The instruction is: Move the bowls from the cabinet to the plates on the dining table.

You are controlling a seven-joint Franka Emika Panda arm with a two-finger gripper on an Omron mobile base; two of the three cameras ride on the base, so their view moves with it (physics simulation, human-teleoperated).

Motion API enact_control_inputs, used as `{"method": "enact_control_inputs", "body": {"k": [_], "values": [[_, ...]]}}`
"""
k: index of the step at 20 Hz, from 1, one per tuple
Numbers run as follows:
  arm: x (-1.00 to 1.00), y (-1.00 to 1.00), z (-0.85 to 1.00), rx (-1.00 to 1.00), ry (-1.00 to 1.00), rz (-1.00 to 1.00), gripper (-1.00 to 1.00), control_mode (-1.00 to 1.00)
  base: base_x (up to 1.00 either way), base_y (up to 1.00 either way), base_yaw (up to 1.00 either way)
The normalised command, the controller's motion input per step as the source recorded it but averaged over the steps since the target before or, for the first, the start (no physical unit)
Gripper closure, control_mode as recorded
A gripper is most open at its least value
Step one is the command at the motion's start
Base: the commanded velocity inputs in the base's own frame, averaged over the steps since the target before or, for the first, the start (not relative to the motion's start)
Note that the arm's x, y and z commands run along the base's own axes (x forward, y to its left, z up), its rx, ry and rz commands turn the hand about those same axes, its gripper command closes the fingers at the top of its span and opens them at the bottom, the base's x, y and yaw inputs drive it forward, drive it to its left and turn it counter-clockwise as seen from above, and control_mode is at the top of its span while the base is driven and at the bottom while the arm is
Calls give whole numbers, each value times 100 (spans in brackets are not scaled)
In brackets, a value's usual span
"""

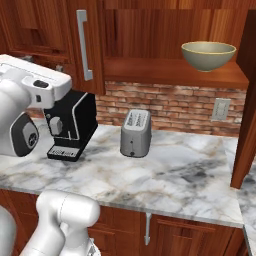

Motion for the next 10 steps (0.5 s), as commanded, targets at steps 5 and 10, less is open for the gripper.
{"method": "enact_control_inputs", "body": {"k": [5, 10], "values": [[-54, -35, 41, 48, 0, 0, -100, -100, 0, 0, 0], [-18, -33, 31, 46, 2, 1, -100, -100, 0, 0, 0]]}}
